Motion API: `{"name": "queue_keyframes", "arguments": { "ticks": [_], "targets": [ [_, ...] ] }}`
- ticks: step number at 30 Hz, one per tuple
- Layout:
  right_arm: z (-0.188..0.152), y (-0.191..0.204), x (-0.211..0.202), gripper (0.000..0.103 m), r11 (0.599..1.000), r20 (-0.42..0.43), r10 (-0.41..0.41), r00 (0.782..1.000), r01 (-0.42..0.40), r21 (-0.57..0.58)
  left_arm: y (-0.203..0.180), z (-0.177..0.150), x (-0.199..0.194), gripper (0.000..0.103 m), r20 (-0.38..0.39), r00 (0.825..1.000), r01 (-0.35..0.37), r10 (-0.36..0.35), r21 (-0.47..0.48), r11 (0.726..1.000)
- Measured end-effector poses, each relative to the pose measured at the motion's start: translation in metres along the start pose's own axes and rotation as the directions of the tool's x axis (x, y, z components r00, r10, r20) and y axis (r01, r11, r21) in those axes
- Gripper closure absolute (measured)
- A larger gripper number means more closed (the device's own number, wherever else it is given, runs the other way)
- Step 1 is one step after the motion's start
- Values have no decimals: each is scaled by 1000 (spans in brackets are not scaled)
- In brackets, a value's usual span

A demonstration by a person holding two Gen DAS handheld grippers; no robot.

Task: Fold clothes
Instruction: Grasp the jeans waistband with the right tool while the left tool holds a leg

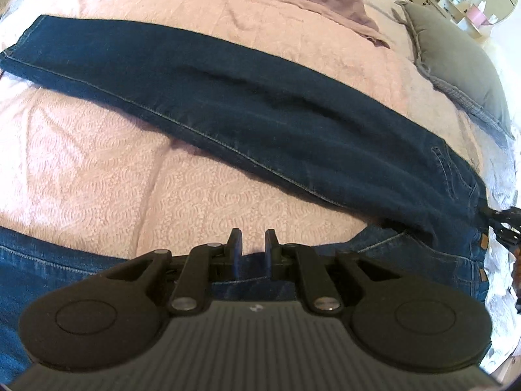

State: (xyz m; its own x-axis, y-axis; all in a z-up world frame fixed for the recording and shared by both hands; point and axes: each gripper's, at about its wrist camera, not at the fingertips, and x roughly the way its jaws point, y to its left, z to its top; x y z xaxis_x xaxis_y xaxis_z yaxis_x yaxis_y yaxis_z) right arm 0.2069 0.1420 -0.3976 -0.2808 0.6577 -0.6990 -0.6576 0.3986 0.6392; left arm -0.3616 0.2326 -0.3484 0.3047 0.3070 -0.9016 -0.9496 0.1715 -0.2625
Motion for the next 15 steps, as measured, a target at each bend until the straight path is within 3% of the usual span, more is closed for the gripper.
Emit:
{"name": "queue_keyframes", "arguments": {
  "ticks": [1,6,15],
  "targets": [
    [-5,-6,-9,68,1000,-9,20,1000,-20,17,1,-1,1,94,-4,1000,0,0,-5,1000],
    [-36,-25,-37,68,992,-44,99,994,-95,86,1,-2,4,94,-14,1000,7,-7,-28,1000],
    [-48,-45,-29,68,987,-81,128,988,-120,104,-4,1,5,93,-19,1000,11,-12,-16,1000]
  ]
}}
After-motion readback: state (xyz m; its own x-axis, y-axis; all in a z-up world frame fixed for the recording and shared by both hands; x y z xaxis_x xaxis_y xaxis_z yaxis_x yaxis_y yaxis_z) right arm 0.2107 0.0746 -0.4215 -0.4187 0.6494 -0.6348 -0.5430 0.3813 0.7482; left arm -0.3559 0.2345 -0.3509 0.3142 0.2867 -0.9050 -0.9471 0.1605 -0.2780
